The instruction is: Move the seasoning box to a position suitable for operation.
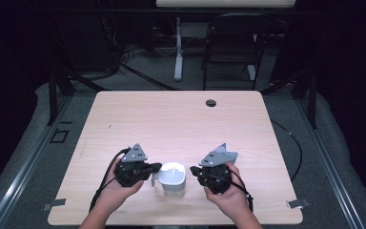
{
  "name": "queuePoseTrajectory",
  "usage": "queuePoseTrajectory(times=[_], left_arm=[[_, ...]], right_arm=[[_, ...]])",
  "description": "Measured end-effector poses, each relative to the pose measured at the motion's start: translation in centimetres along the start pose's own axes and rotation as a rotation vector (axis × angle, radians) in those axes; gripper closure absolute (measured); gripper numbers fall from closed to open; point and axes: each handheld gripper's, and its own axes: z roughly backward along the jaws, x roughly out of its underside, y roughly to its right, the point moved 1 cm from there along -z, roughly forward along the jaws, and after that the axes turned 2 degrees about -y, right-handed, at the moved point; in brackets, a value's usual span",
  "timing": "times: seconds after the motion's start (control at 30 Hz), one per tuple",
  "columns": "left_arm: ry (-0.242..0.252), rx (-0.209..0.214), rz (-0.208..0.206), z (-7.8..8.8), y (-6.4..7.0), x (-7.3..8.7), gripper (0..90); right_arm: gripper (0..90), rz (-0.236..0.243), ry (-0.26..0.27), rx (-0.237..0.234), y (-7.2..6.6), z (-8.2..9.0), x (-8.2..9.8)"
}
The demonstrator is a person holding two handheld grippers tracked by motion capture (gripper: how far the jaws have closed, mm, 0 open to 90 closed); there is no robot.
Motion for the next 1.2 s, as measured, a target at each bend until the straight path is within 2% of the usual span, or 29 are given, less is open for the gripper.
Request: queuePoseTrajectory(times=[0.17, 0.53, 0.8, 1.2], left_arm=[[-0.01, 0.001, 0.005, -0.1, 0.0, 0.2, 90.0], [-0.007, 0.006, -0.008, -0.2, 0.2, 0.2, 90.0], [-0.008, 0.022, 0.004, -0.1, 0.0, 0.3, 90.0], [0.001, 0.025, 0.015, -0.1, -0.1, 0.4, 90.0]], right_arm=[[90.0, 0.005, -0.023, 0.003, -0.2, -0.3, 0.2], [90.0, 0.008, -0.038, 0.005, -0.4, -0.6, 0.4], [90.0, 0.009, -0.054, -0.011, -0.5, -0.9, 0.6], [90.0, 0.021, -0.089, -0.032, -0.9, -1.6, 1.0]])
